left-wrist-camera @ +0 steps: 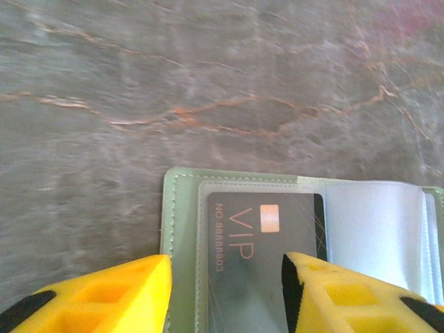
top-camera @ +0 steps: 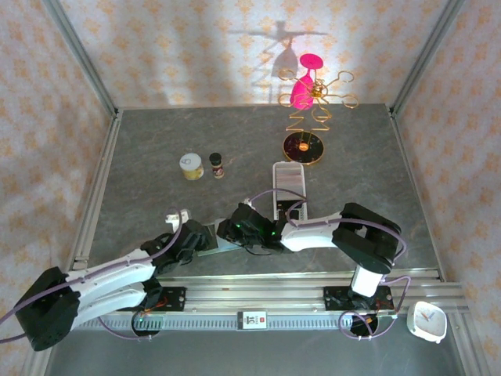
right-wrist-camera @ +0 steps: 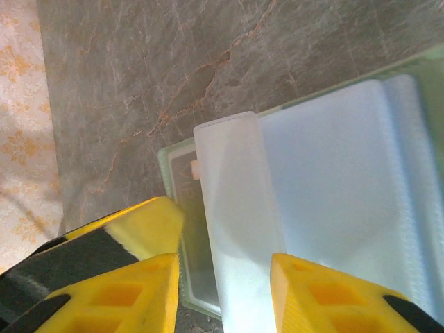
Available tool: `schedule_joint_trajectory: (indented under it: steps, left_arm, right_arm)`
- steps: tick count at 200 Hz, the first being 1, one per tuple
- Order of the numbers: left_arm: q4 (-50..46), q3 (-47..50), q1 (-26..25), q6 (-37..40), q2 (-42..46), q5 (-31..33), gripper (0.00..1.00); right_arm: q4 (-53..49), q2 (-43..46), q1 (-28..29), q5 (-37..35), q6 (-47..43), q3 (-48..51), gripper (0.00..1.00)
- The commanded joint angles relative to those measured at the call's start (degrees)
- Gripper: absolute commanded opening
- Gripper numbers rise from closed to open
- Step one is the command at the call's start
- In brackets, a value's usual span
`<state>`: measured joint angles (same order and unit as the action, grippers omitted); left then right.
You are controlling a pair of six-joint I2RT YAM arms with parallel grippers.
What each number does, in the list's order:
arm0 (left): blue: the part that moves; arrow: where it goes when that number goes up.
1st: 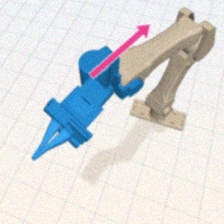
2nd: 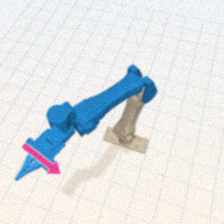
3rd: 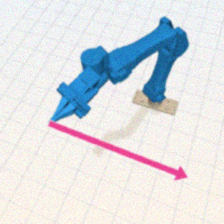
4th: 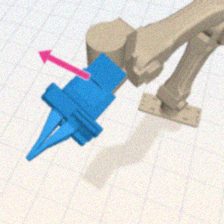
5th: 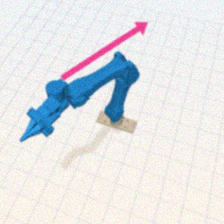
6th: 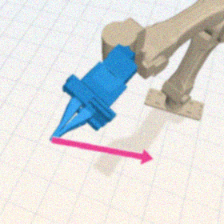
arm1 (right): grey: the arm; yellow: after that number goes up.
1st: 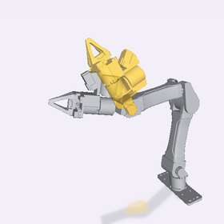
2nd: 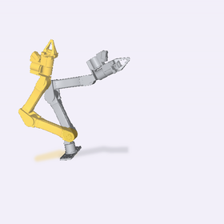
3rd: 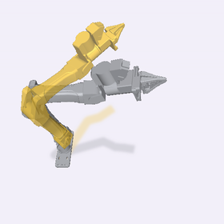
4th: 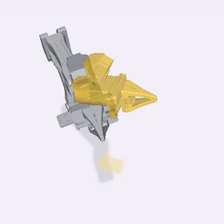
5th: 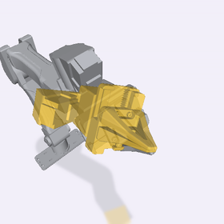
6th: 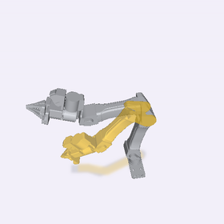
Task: Put the credit cards into the card holder
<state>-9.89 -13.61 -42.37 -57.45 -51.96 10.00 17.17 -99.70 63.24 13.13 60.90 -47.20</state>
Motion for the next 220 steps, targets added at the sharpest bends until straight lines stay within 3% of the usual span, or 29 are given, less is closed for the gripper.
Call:
schedule_joint_trajectory:
  steps: [1, 46, 106, 162, 220]
  left_arm:
    - [-7.3, 0.4, 0.3, -4.6, 3.1, 6.4, 0.54]
    - [-8.2, 1.0, 0.4, -6.5, 6.7, 7.8, 0.63]
    - [-19.7, -5.2, 3.3, -8.2, 12.1, 16.8, 0.7]
    - [-20.5, -8.2, 6.2, -8.9, 13.6, 13.9, 0.74]
    - [-29.1, -14.4, 6.3, -10.7, 13.4, 22.4, 0.84]
  right_arm:
    - [2.1, -1.7, 0.5, 1.1, 0.6, -2.1, 0.39]
    - [4.7, -3.6, 0.5, 3.6, 0.5, -3.3, 0.39]
    - [4.9, -7.0, 1.0, 6.3, -0.1, -6.6, 0.39]
    - [7.3, -10.6, 1.8, 8.8, -0.3, -10.5, 0.38]
    - [11.4, -14.8, 2.3, 10.8, 0.4, -14.1, 0.38]
